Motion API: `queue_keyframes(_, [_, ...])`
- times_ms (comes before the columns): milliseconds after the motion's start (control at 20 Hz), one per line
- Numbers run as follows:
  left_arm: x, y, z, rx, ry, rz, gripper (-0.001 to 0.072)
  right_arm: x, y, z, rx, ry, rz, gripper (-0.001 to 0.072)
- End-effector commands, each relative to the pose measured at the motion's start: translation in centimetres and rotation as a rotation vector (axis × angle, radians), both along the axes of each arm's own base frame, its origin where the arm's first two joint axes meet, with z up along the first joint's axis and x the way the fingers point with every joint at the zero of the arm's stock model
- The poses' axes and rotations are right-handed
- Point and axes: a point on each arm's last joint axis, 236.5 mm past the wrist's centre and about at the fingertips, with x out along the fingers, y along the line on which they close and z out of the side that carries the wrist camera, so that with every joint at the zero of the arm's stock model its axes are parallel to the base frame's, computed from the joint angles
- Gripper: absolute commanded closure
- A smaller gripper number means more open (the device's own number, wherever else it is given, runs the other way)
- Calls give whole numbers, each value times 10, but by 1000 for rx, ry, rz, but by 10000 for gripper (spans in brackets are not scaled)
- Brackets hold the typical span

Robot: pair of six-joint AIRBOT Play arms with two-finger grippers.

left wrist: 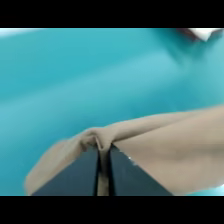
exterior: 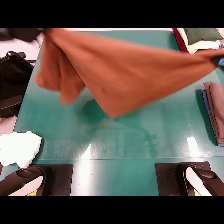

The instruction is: Fold the shirts.

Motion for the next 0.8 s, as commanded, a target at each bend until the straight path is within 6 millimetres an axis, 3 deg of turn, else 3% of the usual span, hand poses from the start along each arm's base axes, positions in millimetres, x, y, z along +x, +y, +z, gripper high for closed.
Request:
queue_keyframes(0, [-13, -46, -119, 110, 259, -139, 680, -1, -1, -69, 37, 177, -1, 697])
queue_keyframes(100, [-46, -73, -191, 186, 417, -238, 678, -7, -1, -96, 46, 243, -2, 697])
queue_keyframes(200, [-82, -88, -236, 252, 525, -323, 676, -11, -1, -106, 52, 247, -14, 697])
queue_keyframes(250, [-94, -91, -246, 272, 553, -348, 544, -11, -2, -107, 53, 235, -22, 697])
queue_keyframes(300, [-100, -93, -246, 278, 563, -363, 183, -11, -2, -106, 52, 225, -27, 697])
queue_keyframes(350, [-99, -93, -240, 269, 553, -358, 122, -11, -2, -104, 51, 216, -28, 697])
queue_keyframes(450, [-79, -83, -214, 239, 486, -309, 121, -11, -2, -103, 53, 212, -28, 697])
queue_keyframes(600, [-16, -37, -165, 114, 380, -96, 122, -10, -2, -105, 54, 223, -26, 697])
queue_keyframes(650, [1, -17, -160, 77, 366, -19, 121, -10, -2, -105, 54, 223, -26, 697])
queue_keyframes(750, [24, 16, -173, 59, 401, 78, 121, -10, -2, -105, 54, 221, -27, 697])
